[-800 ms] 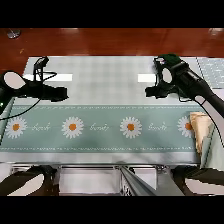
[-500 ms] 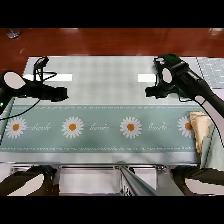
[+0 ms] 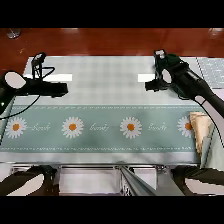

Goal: Fold the shirts.

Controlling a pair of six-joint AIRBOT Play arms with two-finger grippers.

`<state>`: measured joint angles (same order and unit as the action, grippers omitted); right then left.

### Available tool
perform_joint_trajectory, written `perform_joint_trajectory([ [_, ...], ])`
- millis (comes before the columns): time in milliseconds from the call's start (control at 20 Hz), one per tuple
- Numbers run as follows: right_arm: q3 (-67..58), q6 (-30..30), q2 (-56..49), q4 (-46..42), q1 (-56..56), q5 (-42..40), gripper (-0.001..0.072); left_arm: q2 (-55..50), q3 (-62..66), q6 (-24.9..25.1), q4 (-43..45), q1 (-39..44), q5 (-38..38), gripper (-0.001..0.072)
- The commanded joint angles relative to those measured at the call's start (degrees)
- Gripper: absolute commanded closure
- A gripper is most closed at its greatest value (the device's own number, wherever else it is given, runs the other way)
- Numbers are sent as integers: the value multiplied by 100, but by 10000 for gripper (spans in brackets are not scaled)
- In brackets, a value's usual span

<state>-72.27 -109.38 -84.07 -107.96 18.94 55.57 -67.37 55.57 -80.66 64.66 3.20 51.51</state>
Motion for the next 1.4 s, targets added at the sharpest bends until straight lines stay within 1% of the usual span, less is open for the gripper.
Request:
perform_joint_trajectory([
  [0, -15, -868, -39, -1646, -330, -1753, 80, -28, -7, 4, -98, -2, -623, 649],
  [50, -136, -1416, -129, -1847, -669, -1919, 80, -42, -4, 4, -96, -2, -841, 568],
  [100, -343, -1676, -291, -1751, -1040, -1952, 80, -55, -4, 2, -101, 0, -994, 334],
  [150, -654, -1668, -529, -1478, -1449, -1919, 80, -79, -4, -4, -98, -2, -1154, 9],
  [200, -979, -1473, -778, -1067, -1781, -1888, 80, -111, -2, 7, -94, -11, -1279, 5],
  [300, -1705, -885, -1410, -103, -2295, -1655, 80, -168, -2, 7, -33, -9, -1316, 5],
  [400, -2361, -442, -2105, 586, -2551, -1071, 81, -214, -4, 7, -31, -9, -1314, 6],
  [500, -2848, -35, -2675, 975, -2627, -260, 82, -236, -4, 4, -20, -9, -1311, 5],
  [550, -3027, 142, -2883, 1137, -2636, 199, 97, -234, -2, 2, -11, -9, -1311, 5],
  [600, -3174, 337, -3014, 1298, -2640, 612, 172, -234, -2, 0, -13, -9, -1294, 5],
  [650, -3303, 619, -3077, 1506, -2640, 925, 328, -234, 11, 0, -15, -9, -1228, 5],
  [700, -3425, 966, -3058, 1749, -2653, 1158, 634, -234, 72, 2, -11, -11, -1064, 5],
  [750, -3602, 1137, -2964, 1961, -2675, 1342, 694, -229, 236, 4, -2, -63, -719, 5],
  [850, -4033, 1414, -2490, 2127, -2643, 1480, 694, -205, 802, 4, 11, -363, 173, 6],
  [900, -4197, 1530, -2098, 2218, -2575, 1401, 695, -157, 1104, 4, 11, -560, 551, 6],
  [1000, -4312, 1910, -1156, 2675, -2354, 1154, 695, 166, 1475, 50, 2, -964, 1025, 6],
  [1100, -4312, 2114, -225, 2677, -1974, 1003, 695, 911, 1163, 223, 2, -1198, 1167, 6],
  [1200, -4312, 2155, 470, 2603, -1552, 1231, 695, 1738, 466, 223, -4, -1207, 1156, 6],
  [1250, -4312, 2264, 752, 2649, -1276, 1307, 695, 2157, 50, 223, -13, -1167, 1156, 6],
  [1350, -4312, 2341, 1169, 2667, -693, 1130, 695, 2800, -614, 221, -13, -1099, 1154, 6],
])
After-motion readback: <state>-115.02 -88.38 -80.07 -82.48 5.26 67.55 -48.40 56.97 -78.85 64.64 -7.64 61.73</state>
